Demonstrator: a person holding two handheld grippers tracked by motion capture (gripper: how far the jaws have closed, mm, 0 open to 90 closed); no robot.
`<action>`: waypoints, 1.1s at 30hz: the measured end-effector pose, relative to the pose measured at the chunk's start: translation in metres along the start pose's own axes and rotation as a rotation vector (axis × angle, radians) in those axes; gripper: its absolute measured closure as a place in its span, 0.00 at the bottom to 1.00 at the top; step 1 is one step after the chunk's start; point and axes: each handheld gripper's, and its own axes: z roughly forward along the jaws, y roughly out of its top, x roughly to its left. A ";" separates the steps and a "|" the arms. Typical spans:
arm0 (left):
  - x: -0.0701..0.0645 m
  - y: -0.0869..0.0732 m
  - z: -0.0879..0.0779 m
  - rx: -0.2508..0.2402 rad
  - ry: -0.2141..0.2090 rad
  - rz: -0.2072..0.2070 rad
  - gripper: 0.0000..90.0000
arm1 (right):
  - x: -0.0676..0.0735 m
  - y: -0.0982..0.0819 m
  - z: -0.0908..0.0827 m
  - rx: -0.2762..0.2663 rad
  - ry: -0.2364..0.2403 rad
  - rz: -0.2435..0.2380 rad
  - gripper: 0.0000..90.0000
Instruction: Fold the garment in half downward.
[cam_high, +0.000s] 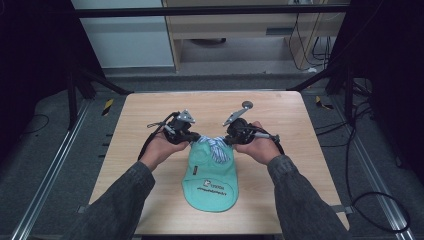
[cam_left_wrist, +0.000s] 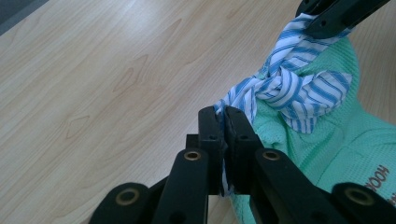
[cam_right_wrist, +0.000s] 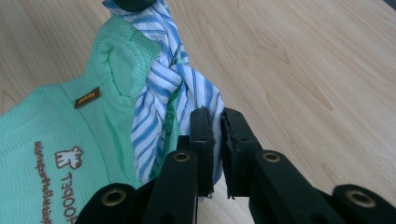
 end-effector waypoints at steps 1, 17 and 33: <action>0.000 0.001 -0.001 0.001 0.003 0.003 0.96 | 0.000 0.001 0.000 -0.003 0.000 -0.002 0.93; 0.009 0.012 -0.015 0.005 0.030 0.021 0.96 | 0.001 0.016 -0.009 -0.038 -0.015 -0.035 0.93; 0.014 0.021 -0.026 -0.015 0.048 0.043 0.96 | 0.000 0.029 -0.020 -0.053 -0.042 -0.056 0.93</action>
